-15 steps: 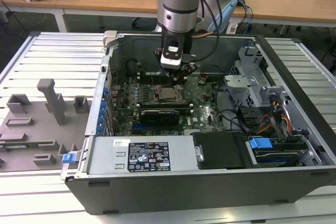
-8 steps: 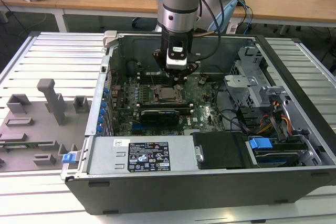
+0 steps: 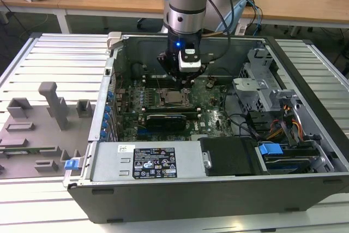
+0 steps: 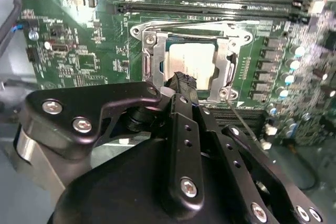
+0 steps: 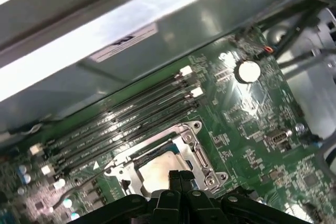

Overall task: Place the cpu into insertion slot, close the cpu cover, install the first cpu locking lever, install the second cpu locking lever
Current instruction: 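Close the cpu cover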

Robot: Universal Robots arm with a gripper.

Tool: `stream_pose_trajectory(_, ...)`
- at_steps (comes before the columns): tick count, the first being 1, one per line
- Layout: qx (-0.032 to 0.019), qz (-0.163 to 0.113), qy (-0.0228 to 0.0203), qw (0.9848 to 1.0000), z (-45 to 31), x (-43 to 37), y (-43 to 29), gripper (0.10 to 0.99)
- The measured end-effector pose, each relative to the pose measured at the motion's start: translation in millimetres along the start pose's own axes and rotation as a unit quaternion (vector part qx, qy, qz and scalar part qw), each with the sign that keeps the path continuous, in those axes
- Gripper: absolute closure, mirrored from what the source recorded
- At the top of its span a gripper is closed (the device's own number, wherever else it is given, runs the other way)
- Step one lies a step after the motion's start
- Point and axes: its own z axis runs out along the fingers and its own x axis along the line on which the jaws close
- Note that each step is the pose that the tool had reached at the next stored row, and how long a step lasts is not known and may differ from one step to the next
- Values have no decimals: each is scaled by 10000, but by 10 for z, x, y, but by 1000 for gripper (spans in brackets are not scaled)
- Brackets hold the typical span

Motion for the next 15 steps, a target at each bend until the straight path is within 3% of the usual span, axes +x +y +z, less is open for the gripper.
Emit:
stream_pose_trajectory(2,1,-197,-4,9998,1,0,1,980)
stream_pose_trajectory(5,5,-711,-13,9975,2,1,3,980)
stream_pose_trajectory(8,8,-1258,-23,9921,3,2,4,980)
stream_pose_trajectory(13,9,-1816,-32,9834,4,3,7,980)
stream_pose_trajectory(15,8,-2042,-35,9789,5,4,7,980)
